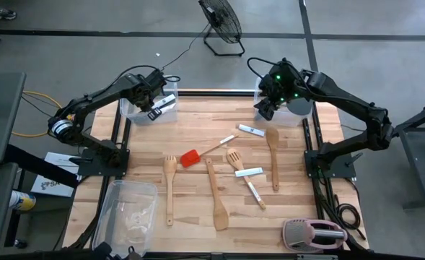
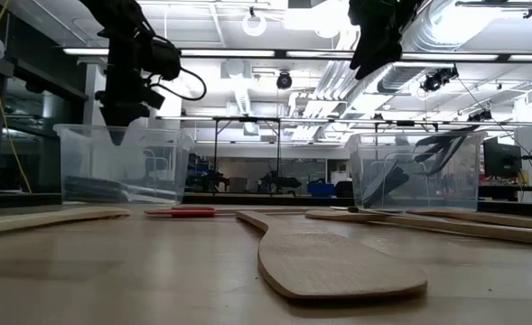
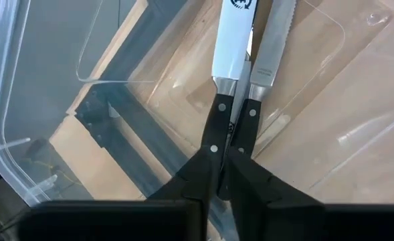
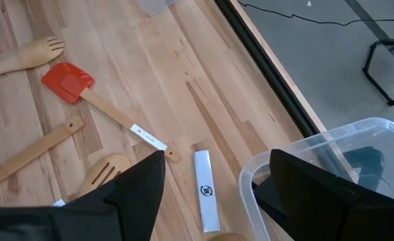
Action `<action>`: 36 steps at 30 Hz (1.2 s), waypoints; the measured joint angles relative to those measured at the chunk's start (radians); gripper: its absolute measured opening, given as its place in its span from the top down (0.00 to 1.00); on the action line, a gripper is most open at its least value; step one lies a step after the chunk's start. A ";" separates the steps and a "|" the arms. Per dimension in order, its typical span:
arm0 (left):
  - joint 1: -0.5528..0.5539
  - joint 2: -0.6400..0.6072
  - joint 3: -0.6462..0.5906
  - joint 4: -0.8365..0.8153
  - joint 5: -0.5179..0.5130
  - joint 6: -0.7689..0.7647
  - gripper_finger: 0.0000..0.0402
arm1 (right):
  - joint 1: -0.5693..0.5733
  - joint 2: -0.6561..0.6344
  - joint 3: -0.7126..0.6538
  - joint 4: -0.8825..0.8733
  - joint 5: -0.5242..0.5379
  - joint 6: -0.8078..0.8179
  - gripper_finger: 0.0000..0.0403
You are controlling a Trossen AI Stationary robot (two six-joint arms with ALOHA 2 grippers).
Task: Pick & Place Kitchen Items
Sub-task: Put the brown serving spoon into the bottom transparent bin
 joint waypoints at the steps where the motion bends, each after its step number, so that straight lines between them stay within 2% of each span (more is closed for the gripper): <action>1: 0.000 0.000 0.000 0.000 0.000 0.008 0.94 | 0.000 0.000 0.000 -0.002 0.000 0.000 0.35; 3: 0.000 -0.004 0.000 -0.002 0.000 0.020 0.98 | 0.000 0.000 0.000 -0.010 0.000 -0.001 0.35; 12: 0.000 -0.075 0.069 -0.014 -0.013 0.036 1.00 | 0.000 0.000 0.000 -0.011 0.000 0.000 0.35; 16: 0.000 -0.131 0.118 -0.008 0.046 0.038 1.00 | 0.000 0.000 0.000 -0.012 -0.001 0.000 0.35; 21: 0.000 -0.205 0.147 0.032 0.180 0.071 1.00 | 0.000 0.000 0.000 -0.013 -0.003 0.042 0.35; 25: 0.000 -0.267 0.147 0.109 0.363 0.119 1.00 | 0.000 0.000 0.000 -0.015 -0.009 0.133 0.35; 28: 0.000 -0.301 0.147 0.162 0.488 0.164 1.00 | 0.000 0.000 0.000 -0.023 -0.065 0.215 0.35; 32: -0.001 -0.330 0.147 0.203 0.574 0.219 1.00 | 0.000 0.000 0.000 -0.041 -0.130 0.276 0.35; 36: -0.001 -0.332 0.147 0.221 0.637 0.229 1.00 | 0.000 0.000 0.000 -0.068 -0.141 0.346 0.35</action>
